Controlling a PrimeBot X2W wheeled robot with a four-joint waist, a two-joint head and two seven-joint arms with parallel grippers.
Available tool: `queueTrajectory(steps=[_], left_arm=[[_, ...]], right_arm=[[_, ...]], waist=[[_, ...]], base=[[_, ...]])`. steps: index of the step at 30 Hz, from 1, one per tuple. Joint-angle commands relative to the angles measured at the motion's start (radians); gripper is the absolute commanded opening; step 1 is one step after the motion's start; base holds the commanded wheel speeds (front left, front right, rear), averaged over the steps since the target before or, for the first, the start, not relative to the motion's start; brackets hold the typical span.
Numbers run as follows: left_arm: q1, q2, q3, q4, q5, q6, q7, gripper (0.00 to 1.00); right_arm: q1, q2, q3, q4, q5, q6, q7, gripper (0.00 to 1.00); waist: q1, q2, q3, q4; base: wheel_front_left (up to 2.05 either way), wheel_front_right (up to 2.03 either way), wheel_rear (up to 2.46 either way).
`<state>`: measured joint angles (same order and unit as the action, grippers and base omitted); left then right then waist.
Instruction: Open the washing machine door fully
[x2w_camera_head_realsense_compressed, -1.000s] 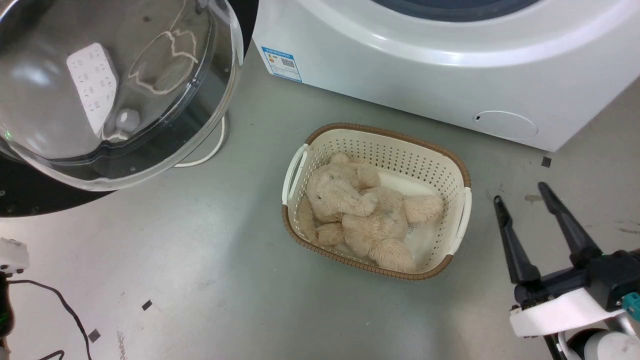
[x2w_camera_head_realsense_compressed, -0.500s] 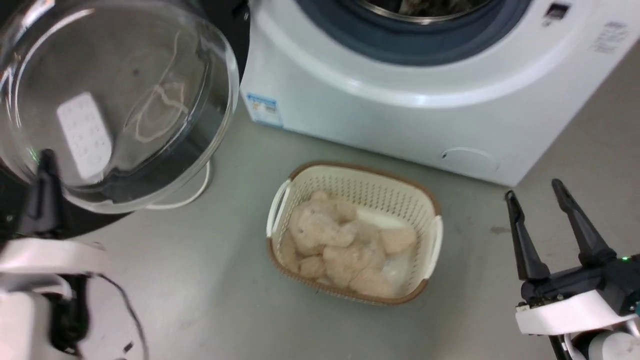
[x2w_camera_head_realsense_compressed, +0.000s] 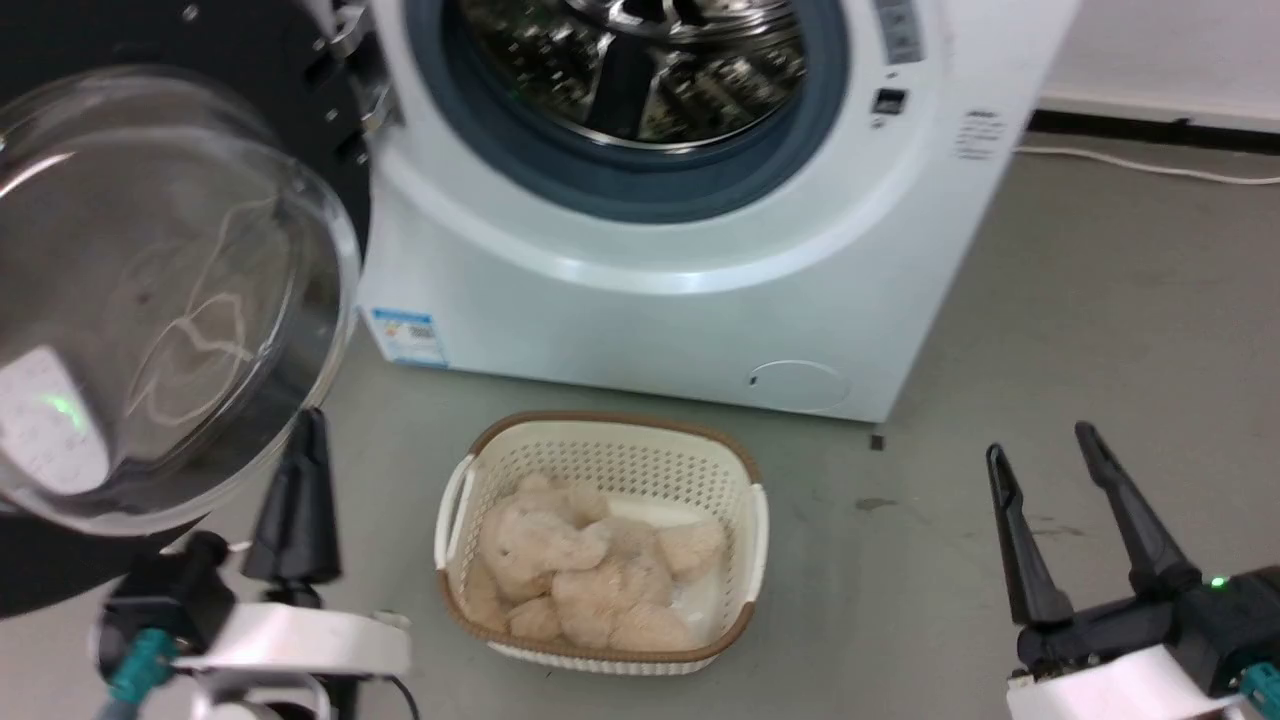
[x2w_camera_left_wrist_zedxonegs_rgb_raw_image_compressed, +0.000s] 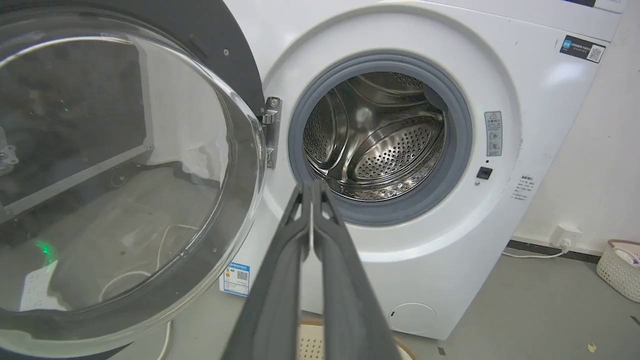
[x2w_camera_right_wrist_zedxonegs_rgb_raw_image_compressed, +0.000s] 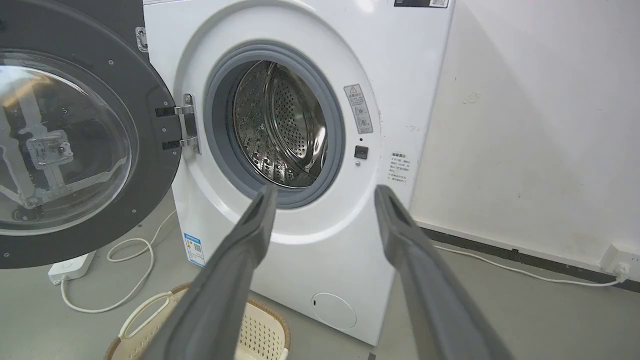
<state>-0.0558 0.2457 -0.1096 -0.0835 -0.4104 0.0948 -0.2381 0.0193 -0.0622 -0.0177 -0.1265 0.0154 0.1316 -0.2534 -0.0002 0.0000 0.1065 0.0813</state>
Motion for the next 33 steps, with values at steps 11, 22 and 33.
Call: queueTrajectory(steps=[11, 22, 33], left_arm=[[0.072, -0.034, -0.113, 0.066, 0.090, 0.037, 0.016, 1.00], [0.055, -0.036, -0.135, 0.097, 0.098, 0.034, 0.010, 1.00], [0.044, -0.030, -0.140, 0.099, 0.089, 0.032, 0.015, 1.00]], right_arm=[[0.053, 0.012, -0.006, 0.029, 0.012, -0.001, -0.008, 1.00], [0.053, 0.012, -0.038, 0.047, 0.025, -0.001, -0.008, 1.00], [0.045, 0.012, -0.033, 0.061, 0.033, -0.001, -0.008, 1.00]], waist=[[0.0002, 0.0000, -0.042, -0.056], [0.0002, 0.0000, -0.041, -0.060], [0.0002, 0.0000, -0.038, -0.062]], base=[[0.00, 0.00, 0.00], [0.00, 0.00, 0.00], [0.00, 0.00, 0.00]])
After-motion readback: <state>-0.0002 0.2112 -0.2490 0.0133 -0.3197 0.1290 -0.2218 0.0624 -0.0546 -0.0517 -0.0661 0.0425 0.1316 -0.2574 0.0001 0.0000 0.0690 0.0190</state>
